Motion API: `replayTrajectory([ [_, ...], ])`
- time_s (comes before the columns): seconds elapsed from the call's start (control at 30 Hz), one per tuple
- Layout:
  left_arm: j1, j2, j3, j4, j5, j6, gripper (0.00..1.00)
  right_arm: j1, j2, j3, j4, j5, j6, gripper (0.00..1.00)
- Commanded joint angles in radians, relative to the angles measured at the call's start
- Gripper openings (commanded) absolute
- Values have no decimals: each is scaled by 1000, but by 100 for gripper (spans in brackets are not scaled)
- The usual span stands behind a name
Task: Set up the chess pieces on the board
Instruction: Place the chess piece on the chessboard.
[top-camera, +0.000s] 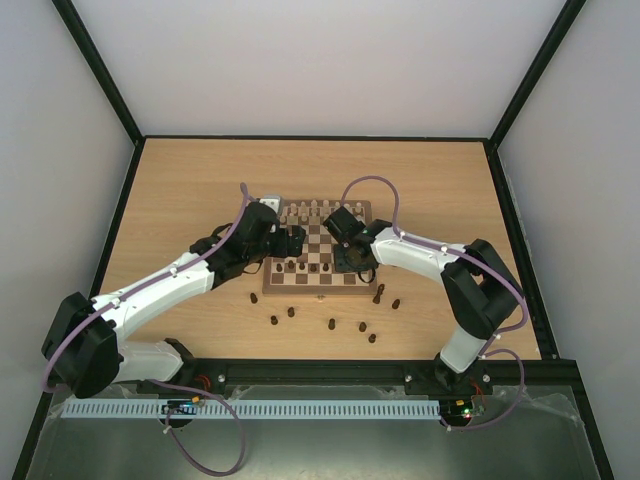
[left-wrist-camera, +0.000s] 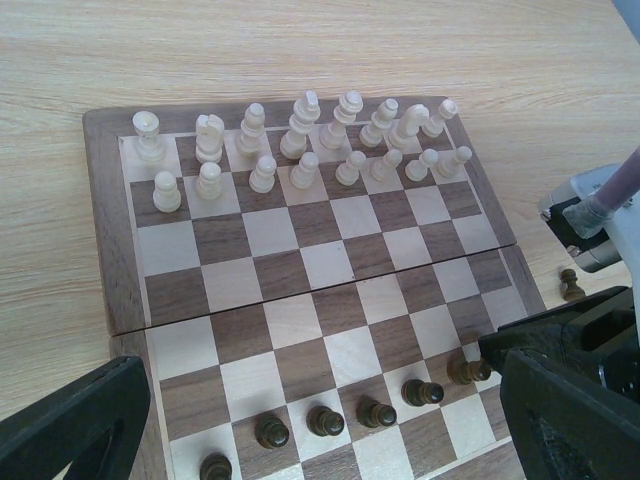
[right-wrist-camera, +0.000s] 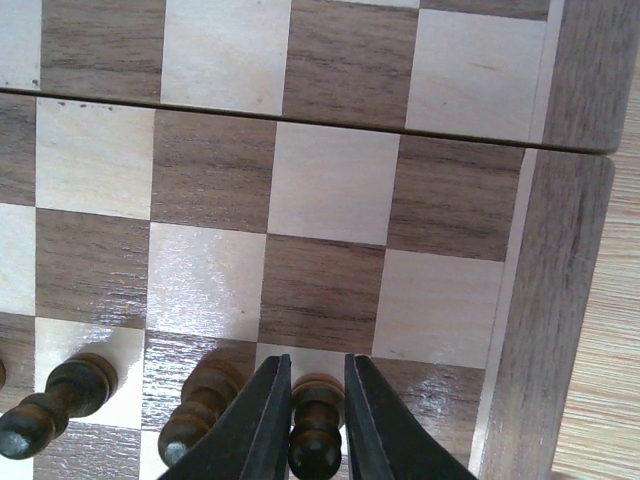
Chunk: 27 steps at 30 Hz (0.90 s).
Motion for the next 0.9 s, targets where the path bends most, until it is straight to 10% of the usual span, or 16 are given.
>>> replayTrajectory([
  [0.0,7,-11,-4,8,-8,-2,99,7,2,21,-73,17,-2,16],
  [0.87,9,-21,-5,3,-16,-5,99,-134,-312,-29,-134,118,10,45],
])
